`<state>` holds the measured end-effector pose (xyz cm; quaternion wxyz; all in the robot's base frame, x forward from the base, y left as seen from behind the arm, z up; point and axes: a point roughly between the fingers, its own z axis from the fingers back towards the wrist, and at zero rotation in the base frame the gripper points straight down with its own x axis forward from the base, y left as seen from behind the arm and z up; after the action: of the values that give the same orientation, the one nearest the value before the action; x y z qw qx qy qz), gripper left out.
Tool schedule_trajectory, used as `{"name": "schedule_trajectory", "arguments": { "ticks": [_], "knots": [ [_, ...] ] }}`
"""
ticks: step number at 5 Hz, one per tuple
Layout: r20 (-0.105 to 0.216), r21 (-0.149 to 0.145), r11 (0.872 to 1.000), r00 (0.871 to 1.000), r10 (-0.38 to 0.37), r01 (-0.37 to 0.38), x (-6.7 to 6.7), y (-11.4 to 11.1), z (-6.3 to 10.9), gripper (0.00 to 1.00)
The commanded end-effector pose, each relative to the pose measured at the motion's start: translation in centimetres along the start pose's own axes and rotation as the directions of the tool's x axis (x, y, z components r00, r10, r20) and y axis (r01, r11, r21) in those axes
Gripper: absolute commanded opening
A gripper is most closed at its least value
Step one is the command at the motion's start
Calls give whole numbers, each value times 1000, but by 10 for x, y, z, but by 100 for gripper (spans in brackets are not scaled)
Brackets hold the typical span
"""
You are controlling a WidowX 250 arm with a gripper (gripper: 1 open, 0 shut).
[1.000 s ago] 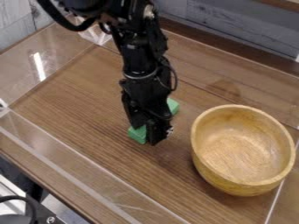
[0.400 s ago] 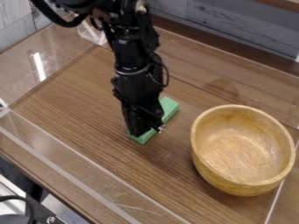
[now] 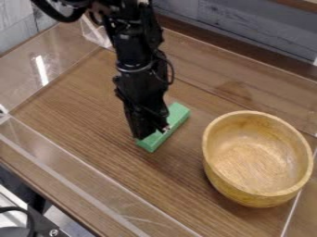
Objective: Put the green block in the brown bowl
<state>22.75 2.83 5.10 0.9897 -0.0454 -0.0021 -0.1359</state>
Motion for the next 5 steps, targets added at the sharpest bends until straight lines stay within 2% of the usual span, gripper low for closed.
{"name": "schedule_trajectory", "arguments": {
  "ticks": [1,2,5],
  "knots": [
    [73,37,999,997,-2,-1,10,8,19,0],
    [79,40,999,997,-3,0,11,11,20,100],
    [96,45,999,995,3,-7,17,16,14,100]
  ]
}}
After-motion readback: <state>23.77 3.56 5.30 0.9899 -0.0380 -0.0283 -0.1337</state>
